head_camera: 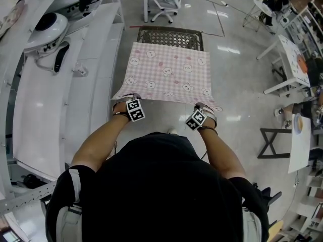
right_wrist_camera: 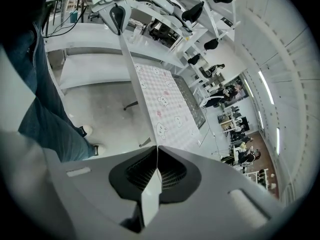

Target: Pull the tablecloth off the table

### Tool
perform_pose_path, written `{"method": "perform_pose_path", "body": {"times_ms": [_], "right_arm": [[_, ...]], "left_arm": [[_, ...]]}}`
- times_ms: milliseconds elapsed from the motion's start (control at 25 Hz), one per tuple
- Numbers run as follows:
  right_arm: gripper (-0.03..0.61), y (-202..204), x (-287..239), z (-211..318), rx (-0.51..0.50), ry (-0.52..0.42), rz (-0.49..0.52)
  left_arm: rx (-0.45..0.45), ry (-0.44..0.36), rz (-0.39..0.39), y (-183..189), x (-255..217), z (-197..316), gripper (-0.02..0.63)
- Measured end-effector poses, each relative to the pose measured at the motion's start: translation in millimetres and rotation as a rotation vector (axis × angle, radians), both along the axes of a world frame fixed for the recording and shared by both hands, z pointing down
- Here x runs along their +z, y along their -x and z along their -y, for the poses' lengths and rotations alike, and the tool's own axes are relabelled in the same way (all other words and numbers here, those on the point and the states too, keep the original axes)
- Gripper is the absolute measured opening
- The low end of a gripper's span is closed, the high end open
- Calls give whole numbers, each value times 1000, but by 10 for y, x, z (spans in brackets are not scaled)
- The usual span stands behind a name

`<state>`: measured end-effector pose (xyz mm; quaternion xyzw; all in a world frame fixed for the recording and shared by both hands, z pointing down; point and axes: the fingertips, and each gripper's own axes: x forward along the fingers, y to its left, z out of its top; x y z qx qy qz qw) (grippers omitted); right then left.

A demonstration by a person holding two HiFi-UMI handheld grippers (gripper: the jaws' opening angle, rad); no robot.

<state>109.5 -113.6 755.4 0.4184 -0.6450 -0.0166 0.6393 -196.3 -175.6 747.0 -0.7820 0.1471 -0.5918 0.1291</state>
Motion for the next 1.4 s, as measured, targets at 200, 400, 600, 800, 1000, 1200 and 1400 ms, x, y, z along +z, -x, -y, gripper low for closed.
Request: {"method": "perform_pose_path", "body": {"times_ms": [200,400,600,800,1000,1200,1400], "right_arm": [[28,18,-218,-14,3,-35,26],[28,6,-373,-37,-9,-63,53],[28,-114,-550,-203,-24,-75,86],[28,-166,-734,-455,-44,-94,147],[28,-198,-947,-606,-80,-156,168],[28,-272,-1163,-643,-94,-221,172],[28,-330,-1491,-714,-100,-303,189]], "left_arm": [[-31,-22,-24,33,-193,-31,2],[-68,-42,-48,33,-395,-95,2],[-100,-67,-55,-93,-658,-205,2],[-127,-97,-62,-184,-875,-369,2],[-154,-132,-83,-208,-1045,-536,2],[-171,-161,-94,-238,-1229,-666,2],[-200,-225,-124,-297,-1577,-704,2]]}}
